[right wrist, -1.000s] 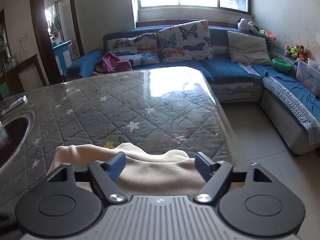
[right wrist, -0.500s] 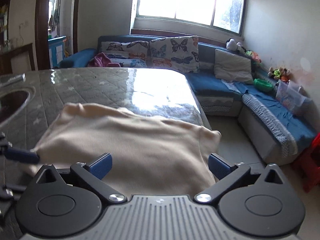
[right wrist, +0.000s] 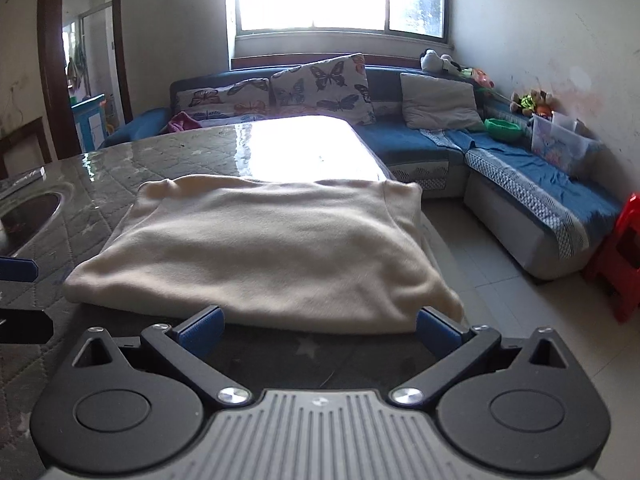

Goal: Fold clothes

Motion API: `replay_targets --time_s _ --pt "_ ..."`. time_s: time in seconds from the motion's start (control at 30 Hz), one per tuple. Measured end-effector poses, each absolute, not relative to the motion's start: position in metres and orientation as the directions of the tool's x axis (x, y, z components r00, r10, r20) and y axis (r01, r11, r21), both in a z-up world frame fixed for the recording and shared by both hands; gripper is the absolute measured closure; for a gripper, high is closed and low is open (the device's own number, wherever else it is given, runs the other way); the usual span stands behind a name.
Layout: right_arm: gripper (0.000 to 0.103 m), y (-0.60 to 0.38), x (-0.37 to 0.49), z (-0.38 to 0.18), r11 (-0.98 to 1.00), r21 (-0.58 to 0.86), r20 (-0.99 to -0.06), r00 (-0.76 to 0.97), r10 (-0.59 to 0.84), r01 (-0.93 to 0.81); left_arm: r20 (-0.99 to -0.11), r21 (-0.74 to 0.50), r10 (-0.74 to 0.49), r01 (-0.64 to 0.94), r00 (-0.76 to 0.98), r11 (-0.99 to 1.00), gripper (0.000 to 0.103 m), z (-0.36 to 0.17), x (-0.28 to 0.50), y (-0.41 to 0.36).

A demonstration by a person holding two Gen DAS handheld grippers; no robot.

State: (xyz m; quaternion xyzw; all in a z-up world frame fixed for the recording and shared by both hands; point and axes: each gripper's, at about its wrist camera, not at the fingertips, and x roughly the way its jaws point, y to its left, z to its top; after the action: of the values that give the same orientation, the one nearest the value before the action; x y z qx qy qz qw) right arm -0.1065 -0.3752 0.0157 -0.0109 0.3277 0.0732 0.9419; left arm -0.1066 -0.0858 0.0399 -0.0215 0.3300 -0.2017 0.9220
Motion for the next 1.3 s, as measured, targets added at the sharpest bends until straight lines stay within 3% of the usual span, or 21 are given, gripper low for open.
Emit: replay_targets --time_s 0.4,1.3 --pt "0.000 -0.356 -0.138 0.010 0.989 0.044 -0.631 0.764 0.135 -0.139 -0.646 -0.150 -0.314 0.287 0.695 0.946 0.000 0.037 -0.123 -0.073" --pt "0.000 -0.343 -0.152 0.003 0.997 0.064 -0.645 0.760 0.081 -0.052 -0.666 -0.160 -0.289 0.247 0.688 0.956 0.000 0.035 -0.145 -0.067"
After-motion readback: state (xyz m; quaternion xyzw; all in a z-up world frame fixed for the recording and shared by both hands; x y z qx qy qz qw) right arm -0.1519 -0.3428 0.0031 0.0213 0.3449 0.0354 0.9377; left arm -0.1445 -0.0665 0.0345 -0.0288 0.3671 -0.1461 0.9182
